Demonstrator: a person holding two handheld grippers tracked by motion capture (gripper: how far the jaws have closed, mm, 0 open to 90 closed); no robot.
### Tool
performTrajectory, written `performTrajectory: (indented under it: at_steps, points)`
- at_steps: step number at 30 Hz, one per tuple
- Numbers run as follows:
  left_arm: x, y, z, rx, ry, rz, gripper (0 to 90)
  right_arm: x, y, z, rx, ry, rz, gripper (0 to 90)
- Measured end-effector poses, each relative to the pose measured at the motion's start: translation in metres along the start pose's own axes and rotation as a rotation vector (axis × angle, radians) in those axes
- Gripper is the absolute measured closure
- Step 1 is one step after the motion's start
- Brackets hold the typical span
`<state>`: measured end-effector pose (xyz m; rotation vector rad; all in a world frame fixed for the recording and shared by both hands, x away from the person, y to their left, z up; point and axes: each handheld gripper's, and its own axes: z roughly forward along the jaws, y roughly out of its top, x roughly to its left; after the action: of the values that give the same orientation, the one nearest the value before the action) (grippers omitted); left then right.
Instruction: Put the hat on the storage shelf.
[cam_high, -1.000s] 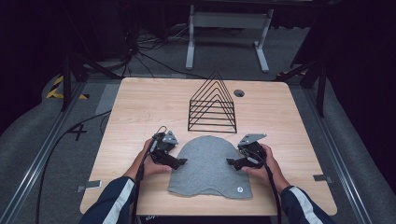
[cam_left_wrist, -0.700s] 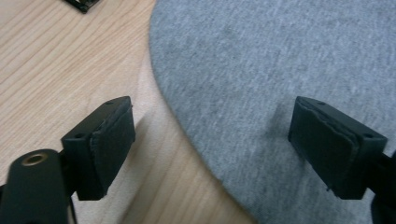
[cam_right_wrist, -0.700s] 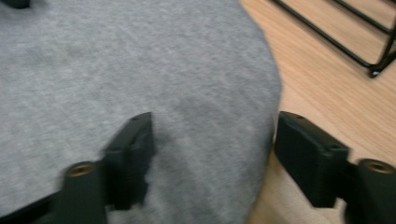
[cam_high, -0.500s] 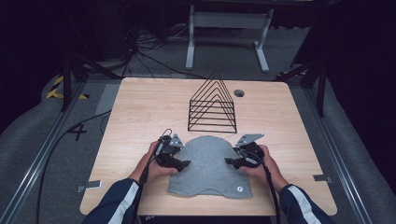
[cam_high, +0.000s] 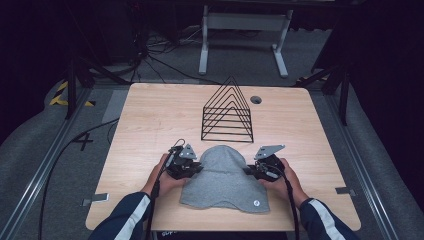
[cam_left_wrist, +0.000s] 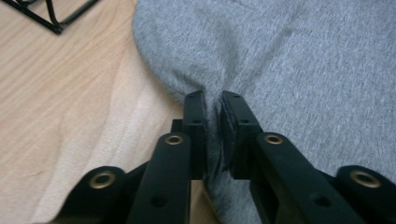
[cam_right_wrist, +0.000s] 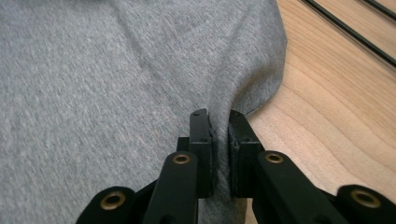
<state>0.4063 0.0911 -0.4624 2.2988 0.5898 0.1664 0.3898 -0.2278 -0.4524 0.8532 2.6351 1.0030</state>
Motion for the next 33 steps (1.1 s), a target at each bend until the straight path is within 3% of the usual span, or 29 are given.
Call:
performTrajectory:
  at_steps: [4, 11, 14, 18, 24, 28, 33]
  points:
    - [0.003, 0.007, -0.009, -0.04, 0.002, 0.011, 85.9, -0.002, 0.002, -0.006, -0.022, -0.006, -0.003, 83.7]
    - [0.0, 0.033, -0.022, -0.111, 0.005, 0.079, 86.7, -0.007, 0.017, -0.03, -0.1, -0.048, -0.037, 83.9]
    - [-0.004, 0.043, -0.032, -0.138, 0.023, 0.11, 86.8, -0.004, 0.024, -0.039, -0.12, -0.062, -0.061, 83.9]
    - [-0.006, 0.054, -0.051, -0.196, 0.042, 0.123, 86.8, 0.0, 0.032, -0.053, -0.151, -0.074, -0.087, 84.0]
    - [-0.003, 0.071, -0.067, -0.212, 0.055, 0.155, 87.0, -0.001, 0.049, -0.073, -0.2, -0.076, -0.097, 84.1]
    - [-0.004, 0.084, -0.076, -0.211, 0.069, 0.2, 87.0, 0.0, 0.06, -0.084, -0.214, -0.091, -0.111, 84.2]
    - [-0.001, 0.101, -0.089, -0.238, 0.084, 0.219, 87.1, -0.003, 0.078, -0.103, -0.245, -0.108, -0.132, 84.2]
